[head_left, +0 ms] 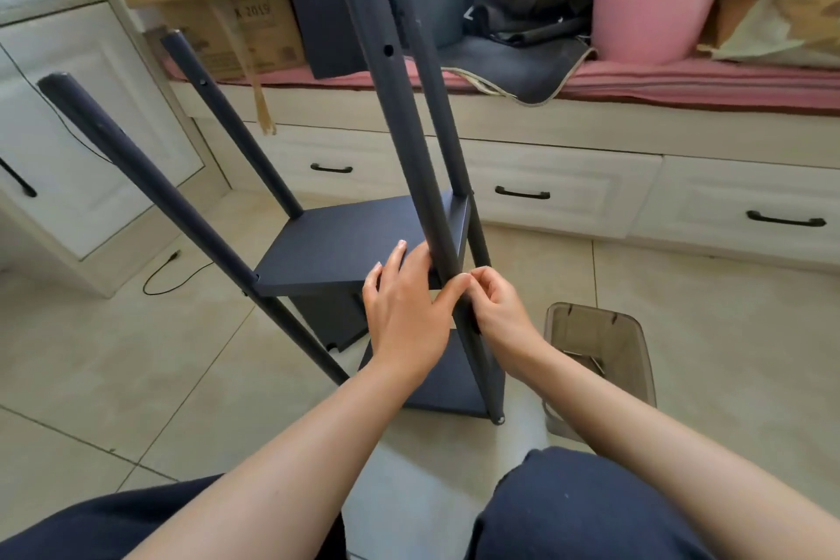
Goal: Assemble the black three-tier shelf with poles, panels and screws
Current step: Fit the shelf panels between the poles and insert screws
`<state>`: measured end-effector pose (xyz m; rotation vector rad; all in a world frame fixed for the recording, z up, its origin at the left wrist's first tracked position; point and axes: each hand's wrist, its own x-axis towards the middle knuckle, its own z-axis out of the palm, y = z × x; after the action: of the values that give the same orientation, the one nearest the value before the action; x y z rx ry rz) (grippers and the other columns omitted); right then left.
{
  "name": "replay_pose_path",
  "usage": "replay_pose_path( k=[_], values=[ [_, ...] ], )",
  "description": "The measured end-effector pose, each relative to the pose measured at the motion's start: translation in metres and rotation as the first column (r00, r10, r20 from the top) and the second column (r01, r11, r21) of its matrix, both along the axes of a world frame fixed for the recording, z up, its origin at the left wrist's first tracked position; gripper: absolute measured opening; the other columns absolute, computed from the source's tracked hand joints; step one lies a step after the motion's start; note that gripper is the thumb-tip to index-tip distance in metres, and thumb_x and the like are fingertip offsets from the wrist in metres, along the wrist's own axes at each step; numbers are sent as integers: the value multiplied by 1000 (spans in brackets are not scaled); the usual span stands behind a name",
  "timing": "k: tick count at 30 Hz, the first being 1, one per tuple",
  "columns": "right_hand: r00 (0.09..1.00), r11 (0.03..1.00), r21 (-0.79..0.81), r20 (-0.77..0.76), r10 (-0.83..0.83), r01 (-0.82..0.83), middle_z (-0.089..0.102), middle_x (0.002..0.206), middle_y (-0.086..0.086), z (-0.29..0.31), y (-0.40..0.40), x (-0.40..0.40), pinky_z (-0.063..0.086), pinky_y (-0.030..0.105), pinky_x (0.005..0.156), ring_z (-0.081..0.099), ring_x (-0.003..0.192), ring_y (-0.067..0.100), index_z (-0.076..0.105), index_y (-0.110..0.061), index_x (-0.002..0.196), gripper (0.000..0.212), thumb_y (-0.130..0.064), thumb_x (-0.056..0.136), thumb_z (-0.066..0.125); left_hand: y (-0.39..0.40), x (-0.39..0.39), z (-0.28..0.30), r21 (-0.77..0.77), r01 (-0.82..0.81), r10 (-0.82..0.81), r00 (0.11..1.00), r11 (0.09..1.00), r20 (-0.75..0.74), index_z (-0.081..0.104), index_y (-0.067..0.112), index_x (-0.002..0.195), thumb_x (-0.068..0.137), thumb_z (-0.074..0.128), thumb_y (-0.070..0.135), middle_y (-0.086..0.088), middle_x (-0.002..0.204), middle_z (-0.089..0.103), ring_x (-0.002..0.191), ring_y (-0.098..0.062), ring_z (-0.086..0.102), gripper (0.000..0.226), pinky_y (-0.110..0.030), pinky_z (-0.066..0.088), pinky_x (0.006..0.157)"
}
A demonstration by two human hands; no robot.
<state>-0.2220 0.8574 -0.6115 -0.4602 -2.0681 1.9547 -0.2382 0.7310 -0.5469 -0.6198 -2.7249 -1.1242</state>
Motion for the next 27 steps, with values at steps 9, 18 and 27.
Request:
replay_pose_path(
  k=[9,18,27],
  values=[
    [990,984,114,-4,140,-138,64,80,-3,15,-26,-8,54,31,76,64,79,9,58,-20,91,18,-29,103,48,-48,-15,29,361,-51,-14,984,931,176,55,38,95,93,70,31,9,101,68,104,-10,62,16,-46,50,101],
    [973,958,169,40,227,-230,74,81,3,31,-53,-21,57,20,68,72,73,11,54,-9,101,17,-23,104,47,-91,-35,39,530,-181,22,956,829,291,59,41,97,93,70,35,17,105,70,102,-1,63,13,-23,44,88],
    [953,936,195,-21,303,-294,71,82,9,36,-83,-48,54,20,59,71,64,9,54,-7,104,16,-22,102,51,-138,-45,26,685,-322,74,928,653,366,65,29,116,94,70,24,17,108,72,103,6,66,23,-4,47,76]
  ],
)
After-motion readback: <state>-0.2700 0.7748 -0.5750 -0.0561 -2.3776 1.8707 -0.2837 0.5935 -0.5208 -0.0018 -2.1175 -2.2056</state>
